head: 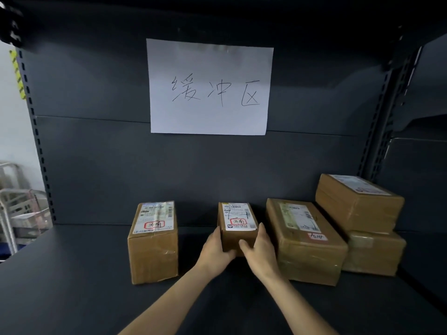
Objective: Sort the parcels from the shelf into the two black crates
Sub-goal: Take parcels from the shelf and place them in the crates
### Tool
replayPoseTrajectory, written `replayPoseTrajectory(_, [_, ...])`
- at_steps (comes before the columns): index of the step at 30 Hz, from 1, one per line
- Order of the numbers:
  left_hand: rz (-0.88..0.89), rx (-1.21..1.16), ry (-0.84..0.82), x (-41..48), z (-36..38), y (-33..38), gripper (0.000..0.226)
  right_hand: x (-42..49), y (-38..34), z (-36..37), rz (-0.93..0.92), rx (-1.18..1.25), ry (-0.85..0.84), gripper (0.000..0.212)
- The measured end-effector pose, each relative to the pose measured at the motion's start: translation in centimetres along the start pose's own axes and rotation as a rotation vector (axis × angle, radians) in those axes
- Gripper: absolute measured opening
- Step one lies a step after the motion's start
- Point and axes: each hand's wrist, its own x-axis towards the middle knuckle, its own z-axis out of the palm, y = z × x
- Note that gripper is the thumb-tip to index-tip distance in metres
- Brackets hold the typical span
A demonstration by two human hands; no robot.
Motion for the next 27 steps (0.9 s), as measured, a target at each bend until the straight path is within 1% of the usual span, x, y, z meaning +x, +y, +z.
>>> replayPoseTrajectory(7, [-0.025, 0.01, 0.086, -2.7, -1.3, -1.7, 0.07, -2.3, -0.6, 1.4, -0.106, 0.055, -0.048, 0.067])
replayPoseTrajectory(10, [-0.048, 0.02, 0.091, -4.2, -2.2, -2.0, 0.075, -3.1, -1.1, 2.2, -0.136, 0.072, -0.074, 0.068])
replayPoseTrajectory(14, [-0.067, 0.062, 0.1, -5.9, -3.1, -1.6, 0.087, -3.8, -1.7, 2.8, -0.149, 0.095, -0.097, 0.071])
replayPoseTrajectory(17, [-0.034, 0.127, 0.135, -7.7, -3.8, -1.3, 0.089, -4.0, -1.9, 2.9, -0.151, 0.09, -0.101, 0.073])
replayPoseTrajectory(21, [0.06, 0.198, 0.23, -10.5, -5.7, -1.7, 0.078, -4.0, -1.8, 2.5, -0.152, 0.072, -0.104, 0.076])
replayPoseTrajectory(25, [0.107, 0.231, 0.389, -12.9, -8.2, -3.2, 0.049, -3.6, -1.6, 1.9, -0.147, 0.06, -0.14, 0.081])
replayPoseTrajectory(27, [0.108, 0.247, 0.468, -13.3, -9.6, -4.3, 0.042, -3.2, -1.5, 1.7, -0.133, 0.06, -0.18, 0.085])
